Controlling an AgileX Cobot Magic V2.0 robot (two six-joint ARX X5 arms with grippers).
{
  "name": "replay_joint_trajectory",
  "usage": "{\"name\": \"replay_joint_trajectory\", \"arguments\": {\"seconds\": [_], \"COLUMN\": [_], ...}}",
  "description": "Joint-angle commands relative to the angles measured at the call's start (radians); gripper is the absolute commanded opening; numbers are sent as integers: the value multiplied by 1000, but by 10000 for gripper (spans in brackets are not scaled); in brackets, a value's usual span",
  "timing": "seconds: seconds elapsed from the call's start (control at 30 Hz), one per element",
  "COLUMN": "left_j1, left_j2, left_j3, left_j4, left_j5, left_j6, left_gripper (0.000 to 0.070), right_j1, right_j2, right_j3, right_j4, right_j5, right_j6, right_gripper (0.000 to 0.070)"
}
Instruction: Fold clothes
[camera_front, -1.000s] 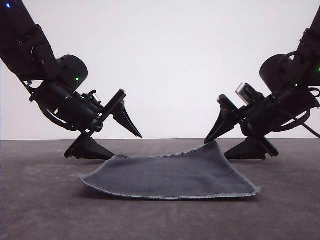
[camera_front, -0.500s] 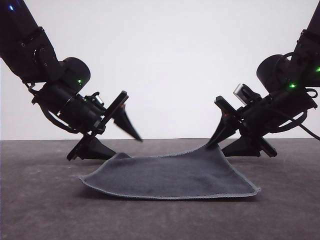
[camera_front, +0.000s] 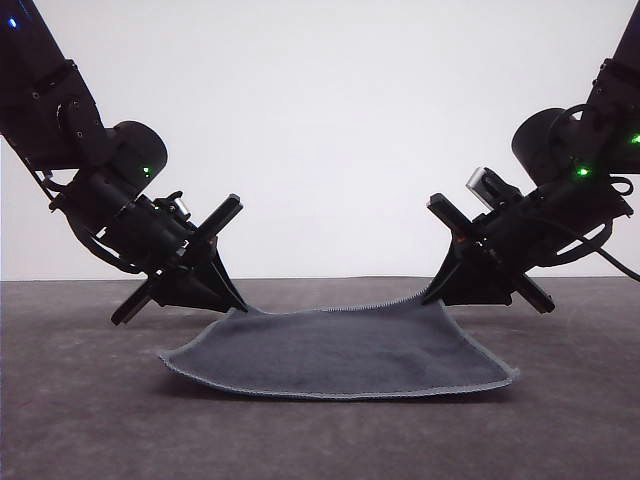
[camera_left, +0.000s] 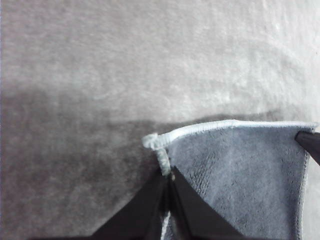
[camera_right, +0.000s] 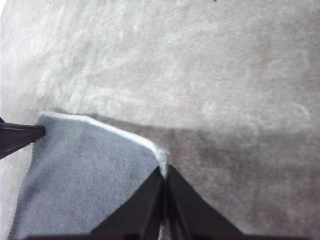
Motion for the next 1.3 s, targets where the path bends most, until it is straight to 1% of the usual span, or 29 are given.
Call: {"name": "replay_joint_trajectory", "arguments": {"seconds": [0.0, 0.1, 0.2, 0.3, 0.53, 0.67, 0.9, 1.07, 1.27], "left_j1": [-3, -1, 2, 5, 6, 5, -2, -21, -43], "left_j2": [25, 17, -1, -28, -93, -126, -159, -166, -183], "left_j3": [18, 18, 18, 18, 17, 17, 16, 8, 0], "left_j4": [1, -9, -33, -72, -153, -173, -217, -238, -251], "left_j5": [9, 9, 8, 3, -40, -51, -66, -79, -93], "left_j6": [24, 26, 56, 87, 155, 167, 194, 208, 211], "left_gripper": [3, 3, 3, 3, 3, 3, 3, 3, 3], "right_j1": [6, 6, 6, 8, 16, 19, 20, 21, 22], "right_j2": [23, 22, 18, 8, -56, -105, -162, -202, -266], "right_j3": [20, 20, 20, 20, 19, 19, 18, -19, -83], "right_j4": [9, 7, -8, -37, -92, -119, -198, -182, -170], "right_j5": [-7, -33, -60, -62, -56, -51, -47, -21, -27], "right_j6": [-5, -5, -6, -15, -72, -91, -149, -156, -162], "right_gripper": [3, 3, 3, 3, 3, 3, 3, 3, 3]}}
